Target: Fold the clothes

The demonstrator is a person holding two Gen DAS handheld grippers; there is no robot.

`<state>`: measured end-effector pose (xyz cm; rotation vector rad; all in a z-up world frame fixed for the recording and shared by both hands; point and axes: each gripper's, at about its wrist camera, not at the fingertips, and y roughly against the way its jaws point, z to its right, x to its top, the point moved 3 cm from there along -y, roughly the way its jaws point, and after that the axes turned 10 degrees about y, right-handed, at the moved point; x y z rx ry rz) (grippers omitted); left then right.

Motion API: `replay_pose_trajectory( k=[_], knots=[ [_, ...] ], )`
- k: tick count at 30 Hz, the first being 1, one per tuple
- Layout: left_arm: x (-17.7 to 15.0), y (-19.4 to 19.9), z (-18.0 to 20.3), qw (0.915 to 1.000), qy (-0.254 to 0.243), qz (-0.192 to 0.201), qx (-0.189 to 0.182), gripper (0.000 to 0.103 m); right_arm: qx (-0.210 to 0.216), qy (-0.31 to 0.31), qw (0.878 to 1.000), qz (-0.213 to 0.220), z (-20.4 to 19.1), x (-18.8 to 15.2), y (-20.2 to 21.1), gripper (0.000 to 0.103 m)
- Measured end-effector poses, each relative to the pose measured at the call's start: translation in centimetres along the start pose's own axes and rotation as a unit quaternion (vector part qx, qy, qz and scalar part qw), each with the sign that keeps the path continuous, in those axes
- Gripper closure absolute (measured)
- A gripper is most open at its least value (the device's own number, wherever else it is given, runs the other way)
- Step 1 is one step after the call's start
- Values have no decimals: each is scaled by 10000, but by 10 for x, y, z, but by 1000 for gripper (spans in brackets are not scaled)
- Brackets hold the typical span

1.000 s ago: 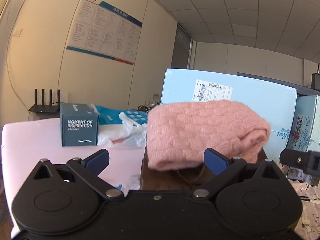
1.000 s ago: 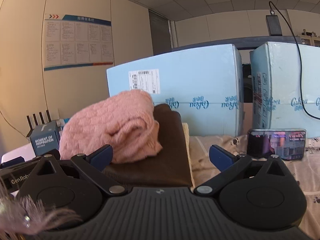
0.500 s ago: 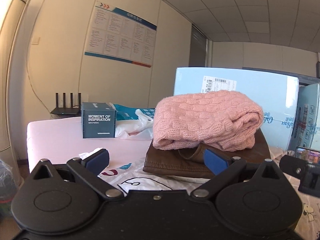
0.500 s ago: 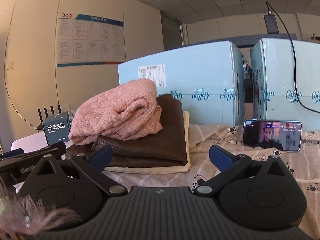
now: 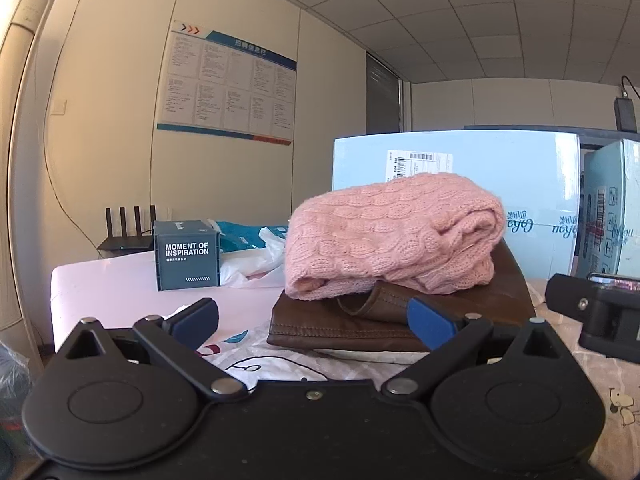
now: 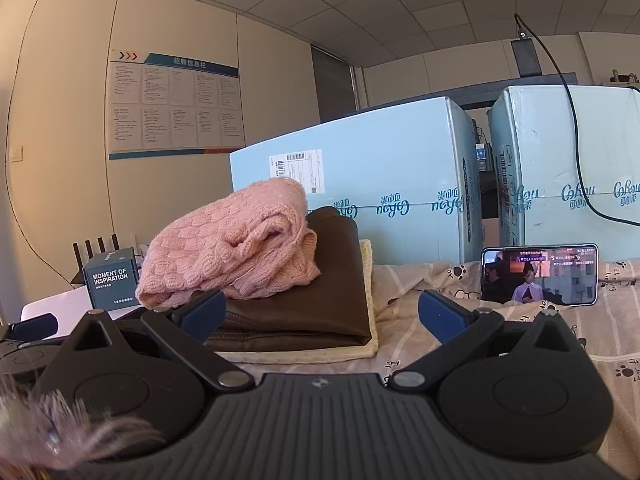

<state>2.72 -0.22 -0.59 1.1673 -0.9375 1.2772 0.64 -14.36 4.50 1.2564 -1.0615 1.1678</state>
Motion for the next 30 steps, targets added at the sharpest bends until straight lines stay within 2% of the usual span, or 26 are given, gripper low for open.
replay_pose_trajectory(
  k=[6,30],
  knots=[
    [0,6,2,9997,-65,191,109,0,15,-14,10000,-34,1,-2,-1,0],
    [-1,4,2,9998,-74,93,142,0,-9,5,9999,-110,0,-5,-5,0]
  ],
)
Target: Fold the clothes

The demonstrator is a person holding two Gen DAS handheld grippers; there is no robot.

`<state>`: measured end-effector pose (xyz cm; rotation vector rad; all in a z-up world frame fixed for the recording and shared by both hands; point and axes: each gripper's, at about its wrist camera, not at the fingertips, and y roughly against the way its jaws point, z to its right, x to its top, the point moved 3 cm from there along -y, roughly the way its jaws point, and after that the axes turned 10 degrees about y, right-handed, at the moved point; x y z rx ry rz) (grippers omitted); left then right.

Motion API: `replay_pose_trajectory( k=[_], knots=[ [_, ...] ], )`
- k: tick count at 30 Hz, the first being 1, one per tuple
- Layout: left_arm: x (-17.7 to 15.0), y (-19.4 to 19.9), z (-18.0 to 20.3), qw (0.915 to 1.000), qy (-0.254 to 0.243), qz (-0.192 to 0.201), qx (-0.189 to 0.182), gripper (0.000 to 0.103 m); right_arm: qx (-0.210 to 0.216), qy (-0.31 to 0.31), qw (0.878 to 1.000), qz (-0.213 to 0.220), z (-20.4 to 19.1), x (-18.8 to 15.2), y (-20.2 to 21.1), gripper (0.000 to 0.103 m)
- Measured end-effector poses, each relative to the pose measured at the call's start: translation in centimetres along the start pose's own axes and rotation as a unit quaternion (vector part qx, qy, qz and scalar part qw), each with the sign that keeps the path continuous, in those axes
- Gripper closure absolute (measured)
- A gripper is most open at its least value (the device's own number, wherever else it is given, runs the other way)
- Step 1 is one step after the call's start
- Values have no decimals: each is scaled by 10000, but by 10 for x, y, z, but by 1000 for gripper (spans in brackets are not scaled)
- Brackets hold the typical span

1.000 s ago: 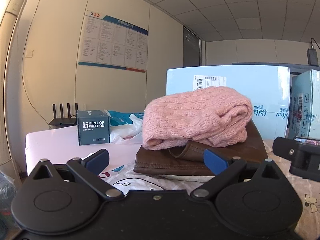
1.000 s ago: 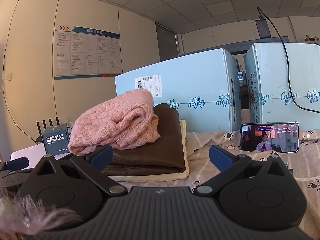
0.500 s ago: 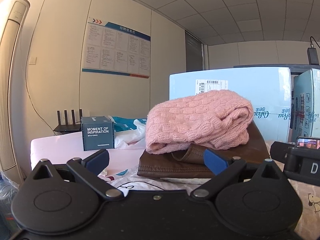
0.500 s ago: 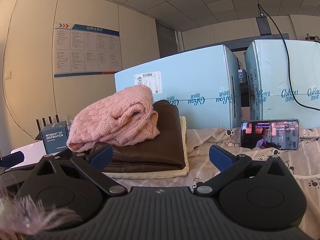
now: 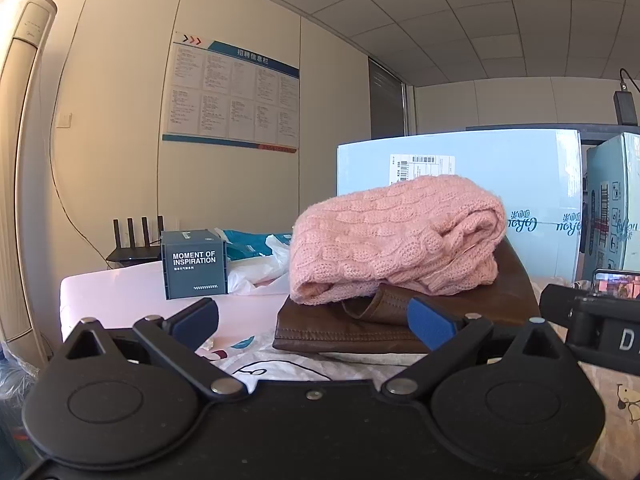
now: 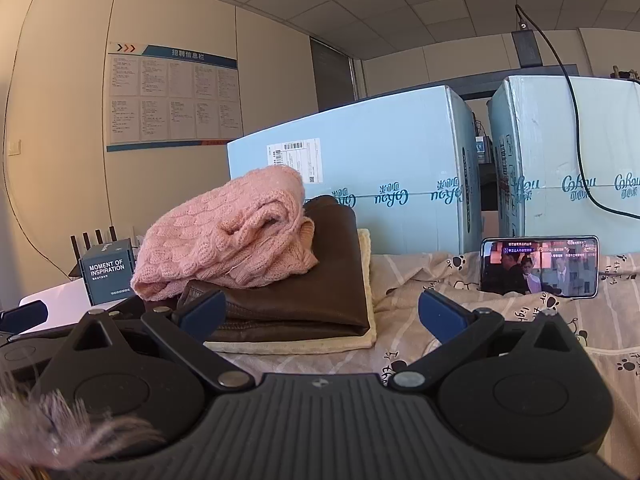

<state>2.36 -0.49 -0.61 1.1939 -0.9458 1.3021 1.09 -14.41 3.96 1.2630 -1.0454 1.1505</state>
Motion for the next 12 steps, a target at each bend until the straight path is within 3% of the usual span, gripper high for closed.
replay_pose_trajectory(
  k=[12],
  knots=[
    [0,-2,-2,10000,63,-35,9,0,-161,-27,9999,-52,4,-1,-2,0]
  ],
)
